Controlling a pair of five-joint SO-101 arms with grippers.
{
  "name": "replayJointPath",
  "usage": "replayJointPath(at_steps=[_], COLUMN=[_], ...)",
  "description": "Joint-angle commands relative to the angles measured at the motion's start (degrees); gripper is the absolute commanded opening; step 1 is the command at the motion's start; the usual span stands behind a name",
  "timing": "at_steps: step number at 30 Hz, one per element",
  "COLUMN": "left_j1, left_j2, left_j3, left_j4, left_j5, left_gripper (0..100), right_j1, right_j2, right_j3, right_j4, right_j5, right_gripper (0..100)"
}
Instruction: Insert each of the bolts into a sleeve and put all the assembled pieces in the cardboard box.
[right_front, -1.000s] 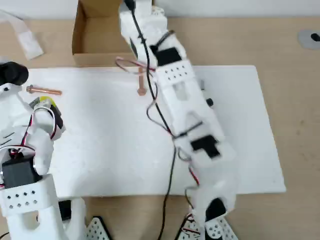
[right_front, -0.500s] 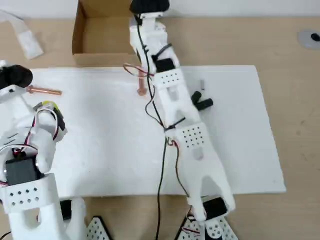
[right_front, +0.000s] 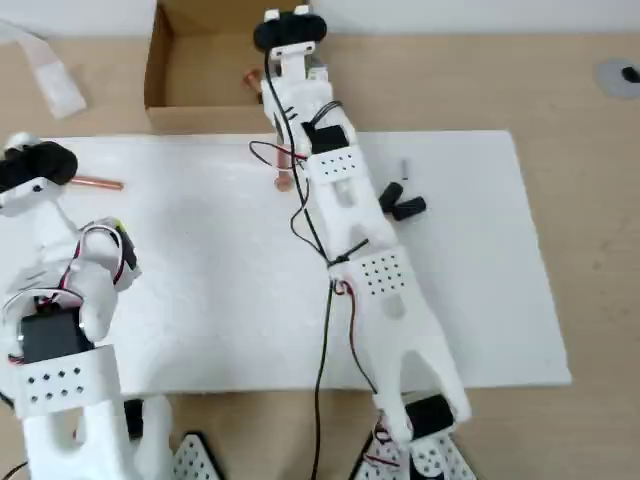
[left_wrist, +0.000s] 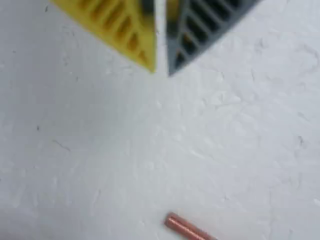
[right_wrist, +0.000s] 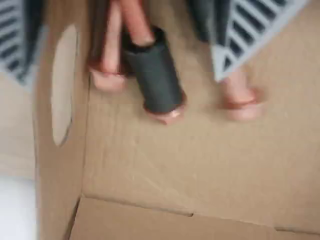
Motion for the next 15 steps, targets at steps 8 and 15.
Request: replayJointPath(at_steps=[8,15], left_j1=[-5.9,-5.9], left_j2=[0.5,9.1], left_j3=[-1.9,-6.2], left_j4=[4.1,10.5], left_j5=[2.1,0.1], left_gripper=[11,11], right_j1=[4.2,8.4], right_j2=[-14.0,-28.0], right_j3=[-12.8,-12.7], right_j4=[32.9,61.7], right_j5=[0.4,0.4], right_gripper=[28.9,28.9])
